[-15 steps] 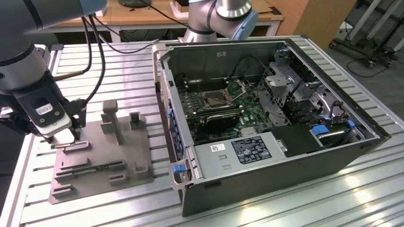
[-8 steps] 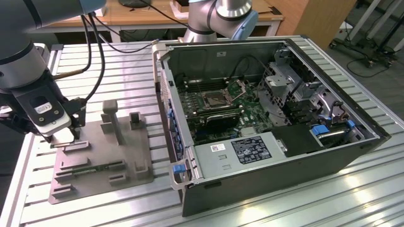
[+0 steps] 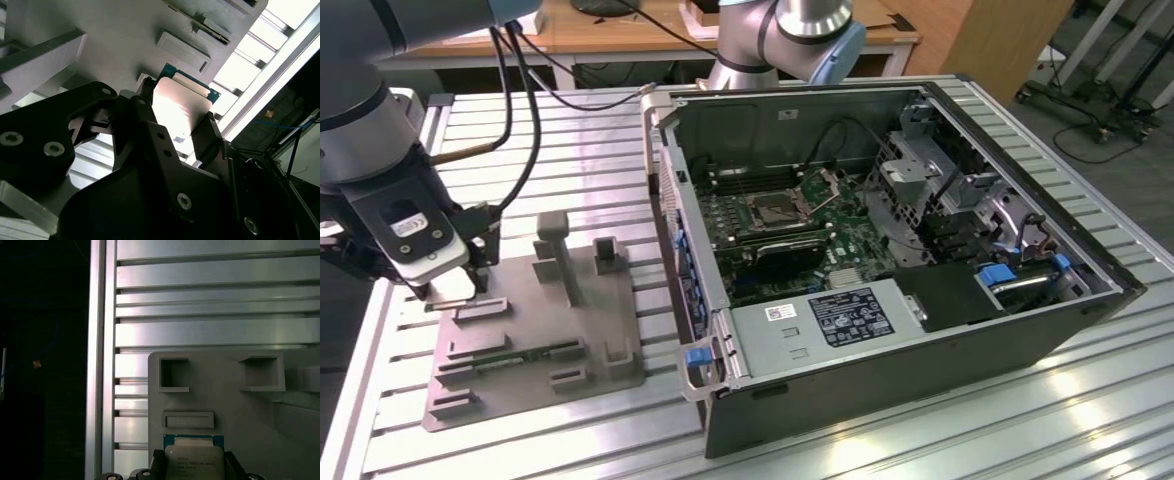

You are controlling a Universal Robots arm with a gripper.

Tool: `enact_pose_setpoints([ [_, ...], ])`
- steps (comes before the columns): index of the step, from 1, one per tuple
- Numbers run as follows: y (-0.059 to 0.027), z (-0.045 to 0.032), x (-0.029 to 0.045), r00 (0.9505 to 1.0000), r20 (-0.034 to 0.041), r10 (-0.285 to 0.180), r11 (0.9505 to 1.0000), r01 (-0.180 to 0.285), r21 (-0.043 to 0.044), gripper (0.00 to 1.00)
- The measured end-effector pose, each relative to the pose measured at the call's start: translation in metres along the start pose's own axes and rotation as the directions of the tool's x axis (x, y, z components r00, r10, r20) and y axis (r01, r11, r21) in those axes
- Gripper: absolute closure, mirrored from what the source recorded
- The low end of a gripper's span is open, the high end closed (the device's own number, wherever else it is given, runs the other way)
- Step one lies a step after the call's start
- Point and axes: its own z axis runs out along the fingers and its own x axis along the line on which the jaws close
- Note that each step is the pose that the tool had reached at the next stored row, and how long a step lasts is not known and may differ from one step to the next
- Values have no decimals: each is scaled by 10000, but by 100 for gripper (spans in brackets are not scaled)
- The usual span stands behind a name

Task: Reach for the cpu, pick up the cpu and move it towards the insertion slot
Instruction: 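Pick up the cpu and move it towards the insertion slot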

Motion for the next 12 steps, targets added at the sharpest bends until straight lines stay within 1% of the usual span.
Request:
enact_pose_setpoints([
  [12,3,-60,-1,10000,1,0,10000,0,-1,46],
])
